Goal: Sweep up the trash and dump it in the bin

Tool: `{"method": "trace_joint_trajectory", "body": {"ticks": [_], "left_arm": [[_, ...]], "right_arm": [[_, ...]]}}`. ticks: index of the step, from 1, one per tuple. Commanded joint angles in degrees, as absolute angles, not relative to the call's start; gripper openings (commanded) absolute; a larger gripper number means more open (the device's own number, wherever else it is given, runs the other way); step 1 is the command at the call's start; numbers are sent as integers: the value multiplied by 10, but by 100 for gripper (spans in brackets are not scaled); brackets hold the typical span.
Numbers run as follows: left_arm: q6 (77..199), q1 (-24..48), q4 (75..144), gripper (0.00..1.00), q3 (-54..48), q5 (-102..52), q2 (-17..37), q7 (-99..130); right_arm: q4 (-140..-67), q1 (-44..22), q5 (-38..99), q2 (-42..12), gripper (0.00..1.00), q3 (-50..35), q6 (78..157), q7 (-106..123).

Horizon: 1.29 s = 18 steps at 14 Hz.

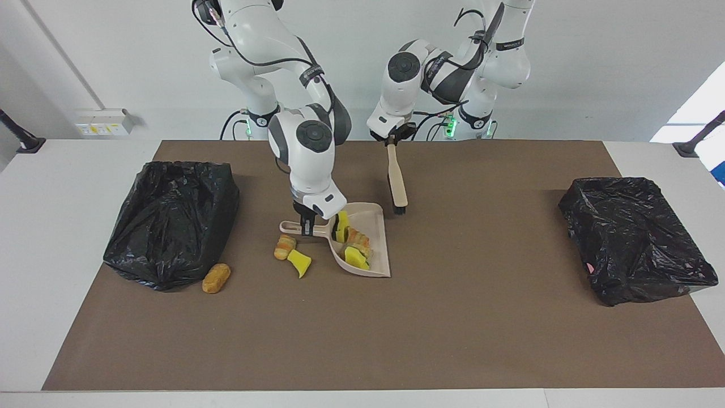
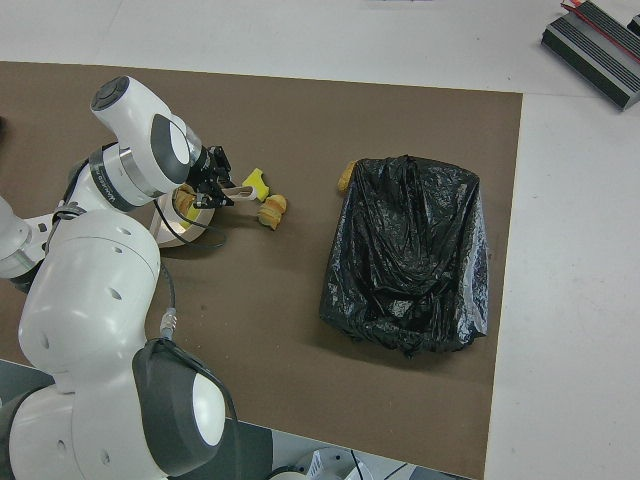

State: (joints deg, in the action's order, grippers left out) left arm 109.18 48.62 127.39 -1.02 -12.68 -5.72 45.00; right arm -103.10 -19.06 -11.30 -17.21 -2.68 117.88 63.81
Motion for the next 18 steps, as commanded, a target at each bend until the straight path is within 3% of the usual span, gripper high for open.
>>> {"method": "trace_joint_trajectory", "body": {"ticks": [1, 5, 9, 18], "left_arm": [[1093, 521, 1308, 0, -15, -117, -94, 482], [1131, 563, 1320, 0, -20, -117, -98, 516], [1149, 628, 1338, 0, -25, -117, -96, 577], [1179, 646, 1367, 0, -26, -120, -97, 579]], "right_arm": [[-1022, -157, -119, -135, 0, -33, 1165, 664], [-967, -89, -117, -127, 0, -34, 1088, 741], [-962, -13, -117, -102, 0, -32, 1082, 801], [-969, 206, -39, -57, 0, -24, 1045, 1024]]}}
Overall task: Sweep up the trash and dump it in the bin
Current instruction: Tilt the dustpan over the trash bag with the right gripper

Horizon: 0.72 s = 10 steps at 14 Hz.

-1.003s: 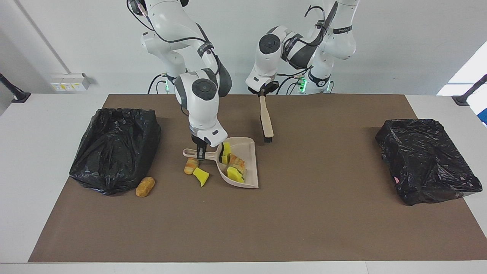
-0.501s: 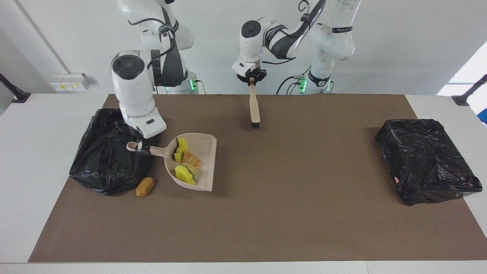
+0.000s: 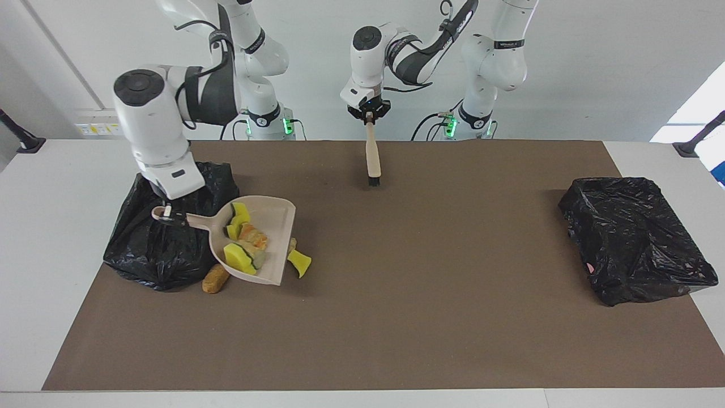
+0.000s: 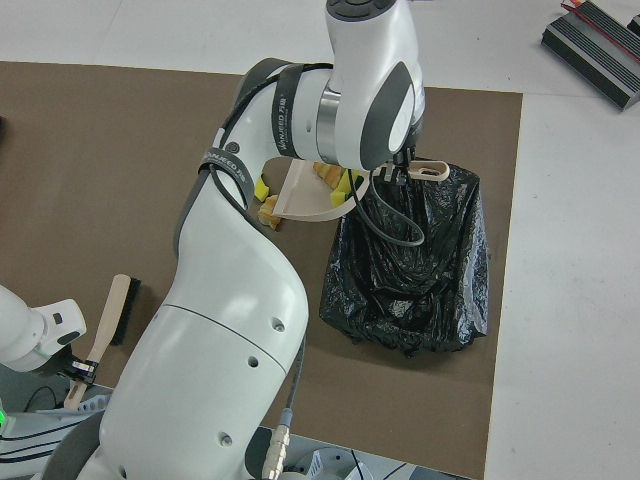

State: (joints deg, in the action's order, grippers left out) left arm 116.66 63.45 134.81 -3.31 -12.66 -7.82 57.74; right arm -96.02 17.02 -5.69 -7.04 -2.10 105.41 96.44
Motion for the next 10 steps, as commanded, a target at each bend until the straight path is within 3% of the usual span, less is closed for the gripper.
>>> {"method": "trace_joint_trajectory", "body": {"ticks": [1, 6, 7, 8, 9, 10], "left_arm": [[1183, 644, 1367, 0, -26, -120, -97, 577], [1192, 641, 1368, 5, -25, -125, -94, 564], [1190, 640, 1369, 11, -26, -125, -95, 563], [1190, 639, 1369, 31, -25, -125, -95, 563], [1190, 639, 1369, 44, -25, -125, -95, 563], [1191, 639, 1370, 45, -25, -125, -95, 561]], "right_arm": [[-972, 225, -40, -50, 0, -22, 1045, 1045], [-998, 265, -139, -33, 0, -21, 1078, 1032], [-998, 265, -148, -34, 0, -21, 1087, 1010], [-998, 259, -163, -35, 0, -21, 1091, 986], [-999, 255, -185, -34, 0, -22, 1087, 963], [-1002, 244, -203, -34, 0, -22, 1081, 941]]}}
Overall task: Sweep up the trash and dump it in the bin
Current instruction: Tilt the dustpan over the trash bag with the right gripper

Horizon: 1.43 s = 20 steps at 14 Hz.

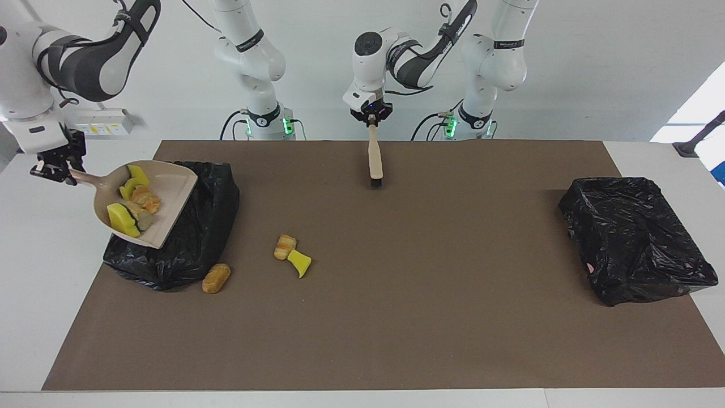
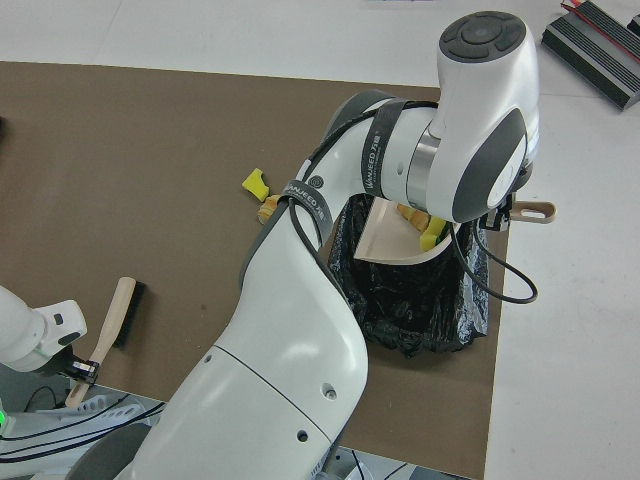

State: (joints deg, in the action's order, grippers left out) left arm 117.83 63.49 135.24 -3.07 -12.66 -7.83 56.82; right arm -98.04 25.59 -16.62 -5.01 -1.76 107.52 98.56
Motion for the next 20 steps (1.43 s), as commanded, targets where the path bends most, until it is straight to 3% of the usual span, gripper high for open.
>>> {"method": "trace_joint_trajectory", "body": {"ticks": [1, 2, 5, 9, 13, 20], "left_arm": [[1191, 639, 1371, 47, -25, -125, -94, 561], [1191, 638, 1370, 56, -25, -125, -94, 560], [1188, 605, 1347, 100, -24, -125, -78, 508], [1179, 518, 1285, 100, -22, -116, -55, 427], [1175, 380, 1220, 100, -19, -41, -56, 301], [926, 194, 983, 100, -18, -36, -46, 110]], "right_arm": [[-1003, 237, -216, -34, 0, -21, 1078, 928], [-1003, 232, -234, -33, 0, -22, 1075, 915], [-1003, 194, -274, -33, 0, -21, 1020, 862], [-1003, 181, -322, -32, 0, -22, 1004, 854], [-1002, 171, -379, -32, 0, -22, 999, 852], [-1004, 133, -436, -25, 0, -30, 949, 774]]}}
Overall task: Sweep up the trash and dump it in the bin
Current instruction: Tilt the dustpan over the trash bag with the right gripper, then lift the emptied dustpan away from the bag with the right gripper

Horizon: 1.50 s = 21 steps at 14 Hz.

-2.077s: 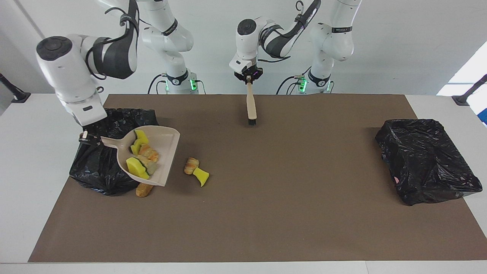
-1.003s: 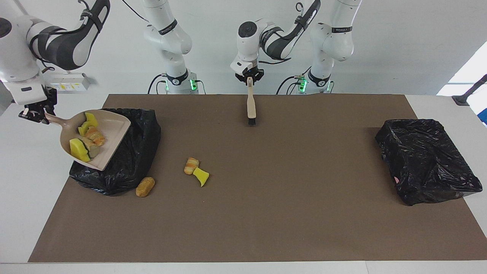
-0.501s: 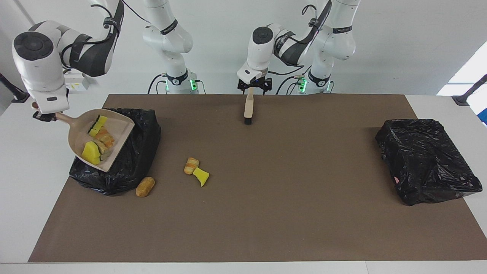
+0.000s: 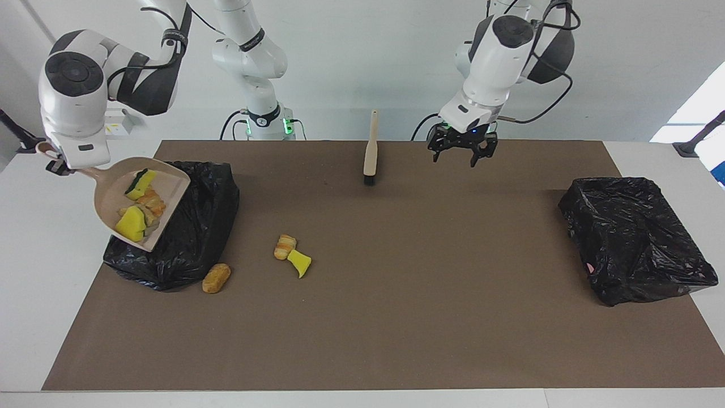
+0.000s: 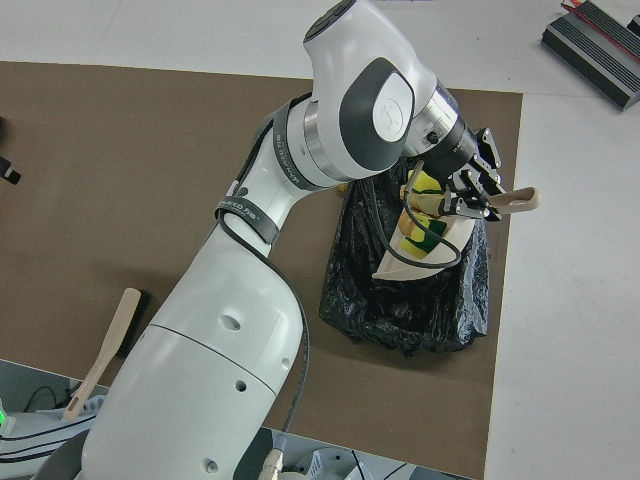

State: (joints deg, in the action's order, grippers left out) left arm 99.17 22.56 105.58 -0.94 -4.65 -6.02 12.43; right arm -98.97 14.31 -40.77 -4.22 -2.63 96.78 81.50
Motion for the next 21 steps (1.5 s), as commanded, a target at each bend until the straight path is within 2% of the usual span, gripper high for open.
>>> {"method": "trace_joint_trajectory", "body": {"ticks": [1, 4, 9, 13, 17, 21], "left_arm": [[892, 172, 950, 100, -18, -35, -47, 102], [814, 102, 869, 100, -18, -8, -40, 26], [804, 66, 858, 100, -15, -10, -22, -14], [768, 65, 783, 100, -16, -11, 22, -16], [772, 71, 787, 100, -20, -4, 8, -16], [785, 72, 842, 100, -19, -4, -26, -18]], "right_arm": [[-1007, 123, -438, -24, 0, -29, 948, 755], [-1007, 112, -454, -22, 0, -30, 922, 710], [-1004, 105, -457, -8, 0, -30, 885, 717], [-998, 105, -469, 25, 0, -29, 867, 766], [-983, 105, -446, 31, 0, -36, 856, 760], [-982, 104, -324, 32, 0, -38, 847, 674]]}}
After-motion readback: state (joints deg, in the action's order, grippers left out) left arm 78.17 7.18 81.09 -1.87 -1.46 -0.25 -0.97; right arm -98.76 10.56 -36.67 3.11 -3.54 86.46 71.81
